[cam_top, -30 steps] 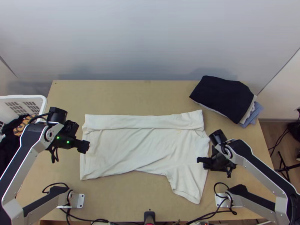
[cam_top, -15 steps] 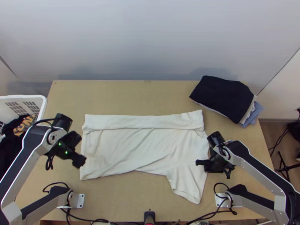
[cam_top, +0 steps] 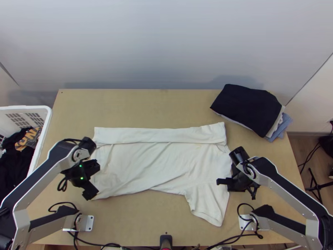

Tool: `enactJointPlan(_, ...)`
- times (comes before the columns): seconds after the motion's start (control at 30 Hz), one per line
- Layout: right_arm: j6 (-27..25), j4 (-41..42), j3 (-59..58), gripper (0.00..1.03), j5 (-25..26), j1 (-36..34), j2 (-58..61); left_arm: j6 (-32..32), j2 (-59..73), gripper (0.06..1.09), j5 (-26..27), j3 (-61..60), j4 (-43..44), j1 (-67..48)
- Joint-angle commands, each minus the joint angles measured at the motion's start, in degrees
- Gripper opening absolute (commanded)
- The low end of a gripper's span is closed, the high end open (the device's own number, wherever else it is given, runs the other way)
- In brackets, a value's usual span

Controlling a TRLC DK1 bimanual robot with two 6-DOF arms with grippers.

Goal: Fold the t-shirt

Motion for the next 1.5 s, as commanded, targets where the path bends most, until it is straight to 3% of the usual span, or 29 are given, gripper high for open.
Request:
enactJointPlan(0.0,-0.1,0.7,0.2,0.03,0.0,0.1,-0.1,-2.1,2.9,1.03,1.8,-3.2,5.2,-3.7)
enactJointPlan(0.5,-0.2,0.9,0.2,0.03,0.0,0.1,-0.3,-2.2,7.3,0.95,2.2,-4.6,7.3,-7.1)
enactJointPlan(0.63,-0.5,1.2,0.2,0.03,0.0,0.1,-0.3,-1.6,7.1,0.7,2.3,-5.4,8.0,-6.9)
enactJointPlan(0.7,-0.6,1.2,0.3,0.03,0.1,0.1,-0.3,-1.2,6.8,0.46,2.4,-6.0,8.9,-6.8)
enactJointPlan(0.77,-0.6,1.2,0.4,0.03,0.1,0.1,-0.3,-0.7,6.8,0.13,3.1,-6.3,9.4,-6.5)
enactJointPlan(0.8,-0.7,1.2,0.4,0.03,0.1,0.0,-0.3,-0.7,6.7,0.1,3.2,-6.5,10.2,-6.2)
enactJointPlan(1.03,-2.6,1.2,-0.3,0.03,0.1,-0.3,-2.8,2.0,5.9,0.1,3.3,-7.3,12.1,-2.2)
enactJointPlan(1.47,-8.2,0.5,-1.4,0.03,0.2,-7.4,-6.2,9.0,6.7,0.1,3.7,-5.7,13.7,11.7)
